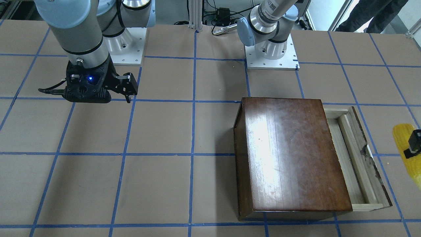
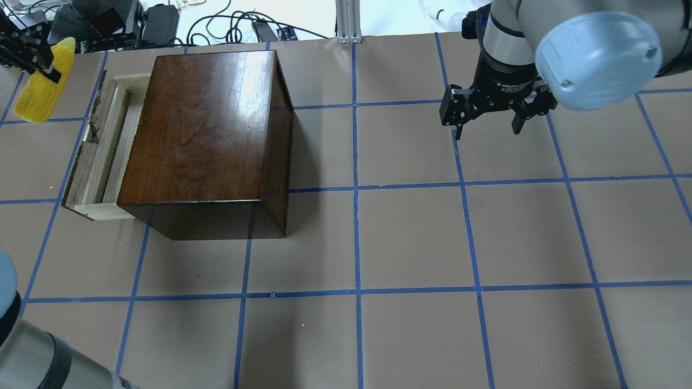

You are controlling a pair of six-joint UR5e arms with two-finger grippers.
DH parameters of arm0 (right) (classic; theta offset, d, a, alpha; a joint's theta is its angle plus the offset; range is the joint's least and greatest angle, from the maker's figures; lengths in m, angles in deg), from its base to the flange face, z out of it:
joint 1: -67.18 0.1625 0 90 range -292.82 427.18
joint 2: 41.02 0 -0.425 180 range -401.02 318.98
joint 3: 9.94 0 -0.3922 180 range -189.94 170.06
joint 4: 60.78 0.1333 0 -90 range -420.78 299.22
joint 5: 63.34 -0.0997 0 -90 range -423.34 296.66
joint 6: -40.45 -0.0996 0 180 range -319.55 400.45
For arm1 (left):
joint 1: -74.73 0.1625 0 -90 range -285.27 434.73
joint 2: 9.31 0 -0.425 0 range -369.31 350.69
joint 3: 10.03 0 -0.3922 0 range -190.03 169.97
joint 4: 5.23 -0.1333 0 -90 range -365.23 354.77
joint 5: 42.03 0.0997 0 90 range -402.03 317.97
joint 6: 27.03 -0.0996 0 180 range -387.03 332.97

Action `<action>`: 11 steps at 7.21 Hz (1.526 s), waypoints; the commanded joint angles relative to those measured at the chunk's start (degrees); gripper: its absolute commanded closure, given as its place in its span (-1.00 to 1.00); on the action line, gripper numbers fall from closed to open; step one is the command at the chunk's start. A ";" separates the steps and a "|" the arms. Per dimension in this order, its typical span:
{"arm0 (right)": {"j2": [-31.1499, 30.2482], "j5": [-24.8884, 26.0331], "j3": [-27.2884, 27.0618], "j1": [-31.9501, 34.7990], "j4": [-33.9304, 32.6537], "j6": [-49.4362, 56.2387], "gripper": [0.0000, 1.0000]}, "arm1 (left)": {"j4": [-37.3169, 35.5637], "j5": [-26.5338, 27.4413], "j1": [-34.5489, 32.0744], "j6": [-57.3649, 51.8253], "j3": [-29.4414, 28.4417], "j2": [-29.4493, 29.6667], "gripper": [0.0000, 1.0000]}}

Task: Open drawer and put corn inside
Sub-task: 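Lift the corn cob and carry it over the open drawer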

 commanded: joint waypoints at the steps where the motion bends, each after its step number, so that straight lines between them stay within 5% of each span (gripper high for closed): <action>1: 0.00 0.04 0.00 0.00 -0.08 0.00 -1.00 | 0.11 -2.32 -2.08 1.09 2.18 1.38 0.98; 8: 0.00 0.13 0.00 0.00 0.01 0.00 -1.00 | -2.33 -6.82 -1.82 6.55 10.36 3.23 0.95; 9: 0.00 0.13 0.00 0.00 0.01 0.00 -1.00 | -4.52 -6.82 -1.64 6.54 11.41 3.58 0.83; 10: 0.00 0.13 0.00 0.00 0.01 0.00 -1.00 | -4.72 -6.82 -1.55 6.80 11.77 3.76 0.48; 11: 0.00 0.13 0.00 0.00 0.01 0.00 -1.00 | -4.72 -6.91 -1.55 6.98 11.69 3.76 -0.50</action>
